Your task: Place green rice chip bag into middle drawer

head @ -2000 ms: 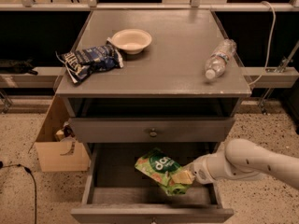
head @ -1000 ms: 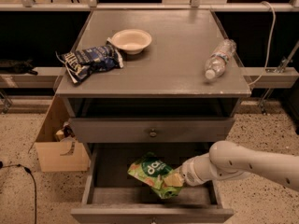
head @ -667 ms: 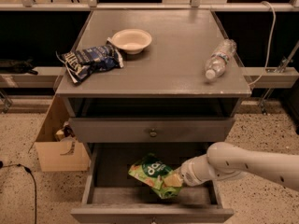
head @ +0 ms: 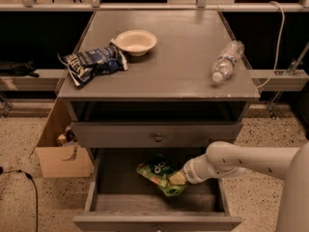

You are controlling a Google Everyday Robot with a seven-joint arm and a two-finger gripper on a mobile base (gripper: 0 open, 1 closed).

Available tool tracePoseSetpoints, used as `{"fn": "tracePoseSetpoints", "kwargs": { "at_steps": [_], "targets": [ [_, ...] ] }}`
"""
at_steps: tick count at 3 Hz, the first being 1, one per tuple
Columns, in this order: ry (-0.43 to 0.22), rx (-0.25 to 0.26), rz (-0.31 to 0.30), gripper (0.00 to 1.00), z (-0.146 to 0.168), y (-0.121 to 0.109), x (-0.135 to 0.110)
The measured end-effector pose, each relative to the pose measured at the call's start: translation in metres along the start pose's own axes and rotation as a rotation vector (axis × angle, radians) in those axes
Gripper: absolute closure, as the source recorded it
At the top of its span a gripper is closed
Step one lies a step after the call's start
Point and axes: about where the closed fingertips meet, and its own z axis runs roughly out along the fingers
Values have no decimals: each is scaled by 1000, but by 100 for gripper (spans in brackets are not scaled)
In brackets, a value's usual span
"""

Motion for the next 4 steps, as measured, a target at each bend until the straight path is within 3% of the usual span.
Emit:
{"fn": "tracePoseSetpoints", "kwargs": {
  "at_steps": [1, 2, 3, 4],
  "targets": [
    [3, 3, 2, 97, 1, -2, -2],
    [3, 3, 2, 75, 1, -2, -2],
    [3, 3, 2, 43, 1, -2, -2],
    [3, 3, 2, 19, 1, -2, -2]
  ]
}}
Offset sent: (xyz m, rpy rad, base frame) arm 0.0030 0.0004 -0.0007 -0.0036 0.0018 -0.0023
